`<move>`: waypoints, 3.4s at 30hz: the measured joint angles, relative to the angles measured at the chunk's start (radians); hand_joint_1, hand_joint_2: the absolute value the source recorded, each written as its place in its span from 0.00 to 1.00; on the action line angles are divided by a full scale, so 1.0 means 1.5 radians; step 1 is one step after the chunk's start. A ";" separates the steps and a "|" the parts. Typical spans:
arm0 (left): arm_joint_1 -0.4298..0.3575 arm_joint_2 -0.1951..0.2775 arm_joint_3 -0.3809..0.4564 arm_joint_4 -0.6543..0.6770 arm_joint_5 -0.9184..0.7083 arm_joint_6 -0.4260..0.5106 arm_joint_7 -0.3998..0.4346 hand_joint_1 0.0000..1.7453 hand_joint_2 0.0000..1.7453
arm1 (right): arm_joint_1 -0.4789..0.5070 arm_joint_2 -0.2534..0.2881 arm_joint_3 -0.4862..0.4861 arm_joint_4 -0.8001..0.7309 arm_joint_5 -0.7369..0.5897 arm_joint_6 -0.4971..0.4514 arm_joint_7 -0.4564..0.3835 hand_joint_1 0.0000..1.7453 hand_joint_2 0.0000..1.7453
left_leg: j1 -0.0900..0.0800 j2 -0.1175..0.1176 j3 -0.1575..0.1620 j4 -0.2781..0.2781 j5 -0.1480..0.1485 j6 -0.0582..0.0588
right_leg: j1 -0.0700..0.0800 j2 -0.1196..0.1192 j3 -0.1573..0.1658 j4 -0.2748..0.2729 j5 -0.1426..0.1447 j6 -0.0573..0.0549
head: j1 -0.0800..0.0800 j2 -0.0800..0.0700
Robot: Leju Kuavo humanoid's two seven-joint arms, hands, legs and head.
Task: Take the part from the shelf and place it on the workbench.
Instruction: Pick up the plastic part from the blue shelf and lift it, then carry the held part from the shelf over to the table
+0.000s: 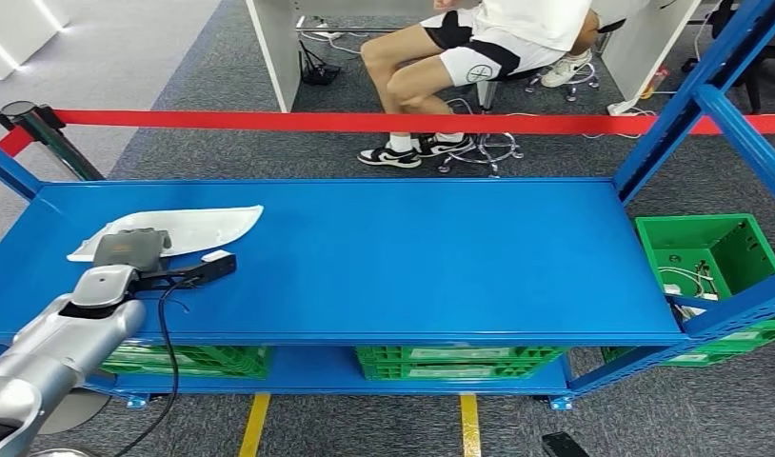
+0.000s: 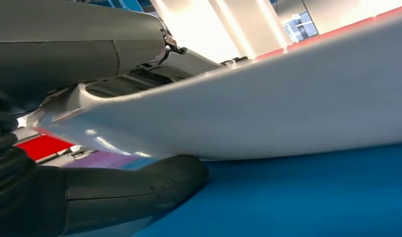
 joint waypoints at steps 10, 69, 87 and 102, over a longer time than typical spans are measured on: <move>0.045 -0.021 0.028 -0.045 0.013 0.102 -0.049 1.00 1.00 | 0.003 0.000 0.000 0.000 -0.008 -0.004 -0.007 0.00 1.00 | 0.000 0.000 0.000 0.000 0.000 0.000 | 0.000 0.000 0.000 0.000 0.000 0.000 | 0.000 0.000; 0.447 -0.145 0.124 -0.820 0.430 0.398 -0.501 1.00 1.00 | -0.008 -0.009 0.002 -0.002 -0.072 -0.035 -0.077 0.00 1.00 | -0.002 0.000 -0.001 0.002 -0.004 0.006 | -0.003 0.000 0.001 -0.003 -0.001 0.004 | 0.000 0.000; 0.555 -0.177 0.237 -0.830 0.501 0.398 -0.588 1.00 1.00 | 0.010 -0.019 -0.062 -0.002 -0.135 -0.046 -0.111 0.00 1.00 | 0.011 0.003 0.006 -0.004 0.004 0.003 | -0.012 -0.003 0.045 0.006 -0.040 0.034 | 0.002 0.000; 0.569 -0.184 0.255 -0.856 0.499 0.398 -0.595 1.00 1.00 | 0.019 -0.019 -0.071 -0.002 -0.099 -0.031 -0.074 0.00 1.00 | -0.005 0.003 0.076 0.040 -0.084 0.012 | 0.005 -0.006 -0.036 0.010 0.028 -0.012 | -0.011 0.000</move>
